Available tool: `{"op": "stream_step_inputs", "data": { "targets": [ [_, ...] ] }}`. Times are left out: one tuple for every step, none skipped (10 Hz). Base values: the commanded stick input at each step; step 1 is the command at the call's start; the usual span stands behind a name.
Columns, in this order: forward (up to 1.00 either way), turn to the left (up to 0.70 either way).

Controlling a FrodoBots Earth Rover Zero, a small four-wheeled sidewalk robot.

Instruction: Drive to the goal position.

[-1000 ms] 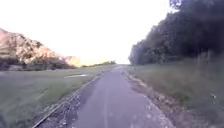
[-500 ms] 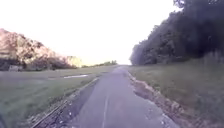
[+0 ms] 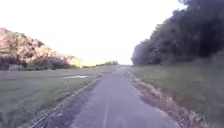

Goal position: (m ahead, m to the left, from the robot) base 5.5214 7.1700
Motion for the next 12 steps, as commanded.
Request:
{"op": "stream_step_inputs", "data": {
  "targets": [
    [0.70, 0.00],
    [0.70, 0.00],
    [0.70, 0.00],
    [0.70, 0.00],
    [0.70, 0.00],
    [0.70, 0.00],
    [0.70, 0.00],
    [0.70, 0.00],
    [0.70, 0.00],
    [0.70, 0.00],
    [0.70, 0.00],
    [0.70, 0.00]
  ]
}}
